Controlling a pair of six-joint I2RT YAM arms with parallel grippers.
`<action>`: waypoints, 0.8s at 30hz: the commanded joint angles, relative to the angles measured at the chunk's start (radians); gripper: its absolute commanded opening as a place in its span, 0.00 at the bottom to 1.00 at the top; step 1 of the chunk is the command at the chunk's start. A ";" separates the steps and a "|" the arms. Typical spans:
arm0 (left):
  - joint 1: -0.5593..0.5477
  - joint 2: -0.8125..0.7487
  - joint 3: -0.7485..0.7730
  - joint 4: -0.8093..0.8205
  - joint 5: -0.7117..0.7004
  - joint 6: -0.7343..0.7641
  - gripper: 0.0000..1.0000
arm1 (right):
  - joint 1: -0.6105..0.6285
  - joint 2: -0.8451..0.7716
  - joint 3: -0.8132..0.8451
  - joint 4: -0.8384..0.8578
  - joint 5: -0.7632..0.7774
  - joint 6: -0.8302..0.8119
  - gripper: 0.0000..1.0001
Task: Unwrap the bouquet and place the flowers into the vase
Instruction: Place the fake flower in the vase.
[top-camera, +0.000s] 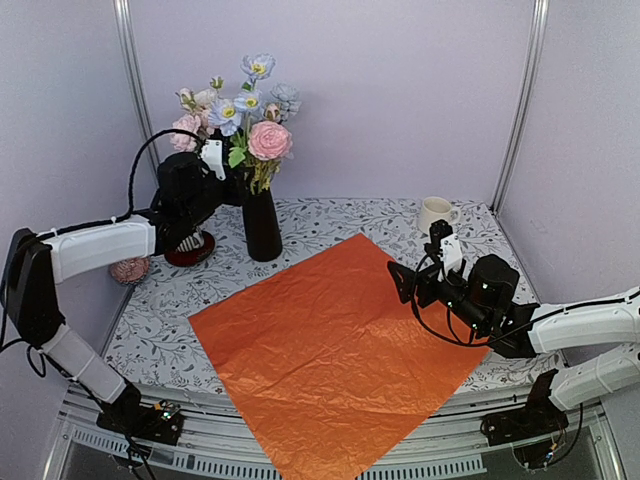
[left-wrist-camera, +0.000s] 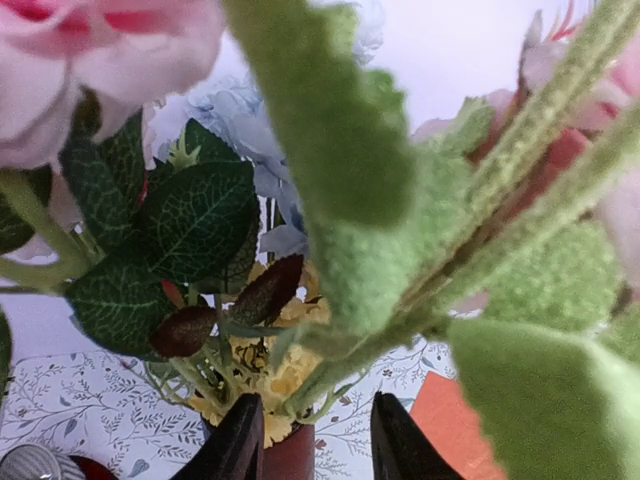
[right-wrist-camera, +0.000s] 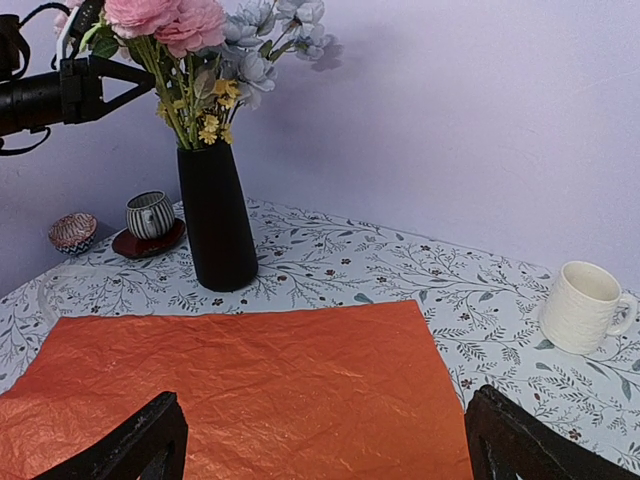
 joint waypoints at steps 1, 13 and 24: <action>0.003 -0.059 -0.043 -0.034 0.033 -0.030 0.39 | -0.007 0.002 0.004 0.011 -0.011 -0.006 0.99; 0.002 -0.312 -0.300 -0.138 0.100 -0.054 0.48 | -0.009 -0.001 0.003 0.014 0.014 -0.002 0.99; 0.014 -0.480 -0.465 -0.176 -0.077 -0.053 0.98 | -0.009 -0.008 -0.014 0.033 0.330 0.000 0.99</action>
